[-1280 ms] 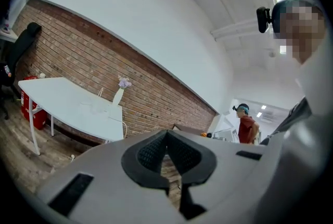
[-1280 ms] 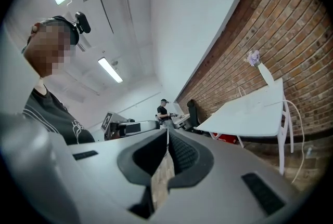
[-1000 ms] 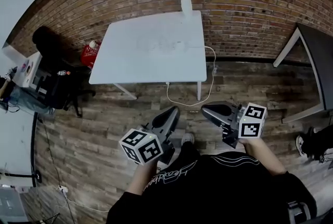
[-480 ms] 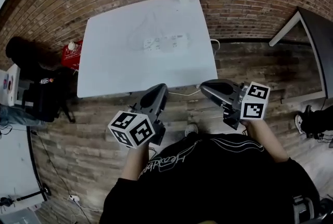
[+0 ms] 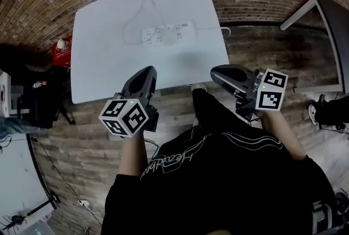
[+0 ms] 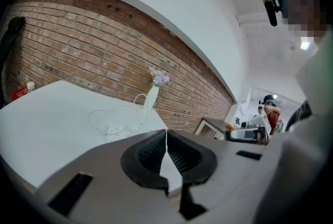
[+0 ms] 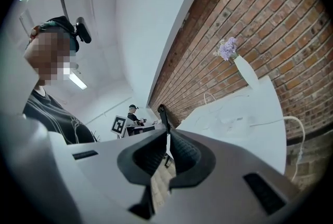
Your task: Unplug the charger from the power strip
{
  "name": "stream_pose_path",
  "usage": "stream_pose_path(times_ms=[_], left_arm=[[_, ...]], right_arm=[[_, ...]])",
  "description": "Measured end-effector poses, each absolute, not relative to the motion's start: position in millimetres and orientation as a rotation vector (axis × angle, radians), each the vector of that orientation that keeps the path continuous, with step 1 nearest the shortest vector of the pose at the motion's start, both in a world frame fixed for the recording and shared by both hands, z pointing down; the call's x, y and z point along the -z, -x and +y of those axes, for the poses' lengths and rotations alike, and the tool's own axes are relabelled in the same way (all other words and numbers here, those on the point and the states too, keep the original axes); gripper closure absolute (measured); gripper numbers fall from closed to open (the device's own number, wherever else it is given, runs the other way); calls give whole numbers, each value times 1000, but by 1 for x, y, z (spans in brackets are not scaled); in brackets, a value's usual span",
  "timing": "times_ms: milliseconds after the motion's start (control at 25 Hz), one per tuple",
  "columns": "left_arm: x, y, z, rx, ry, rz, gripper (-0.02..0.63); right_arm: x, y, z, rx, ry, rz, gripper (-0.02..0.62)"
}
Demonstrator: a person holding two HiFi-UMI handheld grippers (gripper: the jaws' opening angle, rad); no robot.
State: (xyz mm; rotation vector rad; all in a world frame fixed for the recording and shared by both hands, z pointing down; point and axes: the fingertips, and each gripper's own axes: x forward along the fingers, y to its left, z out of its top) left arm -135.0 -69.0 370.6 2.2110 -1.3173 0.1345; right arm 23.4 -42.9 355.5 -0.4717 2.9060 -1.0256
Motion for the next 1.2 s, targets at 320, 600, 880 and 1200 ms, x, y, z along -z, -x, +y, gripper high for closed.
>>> stream_pose_path(times_ms=[320, 600, 880, 1200], left_arm=[[-402, 164, -135, -259, -2148, -1408, 600], [-452, 186, -187, -390, -2126, -1429, 598], [-492, 203, -218, -474, -2065, -1399, 494], [-525, 204, -233, -527, -2020, -1326, 417]], right_arm=[[-373, -11, -114, 1102, 428, 2903, 595], [-402, 6, -167, 1192, 417, 2908, 595], [-411, 29, -186, 1233, 356, 2958, 595], [-424, 40, -196, 1276, 334, 2982, 595]])
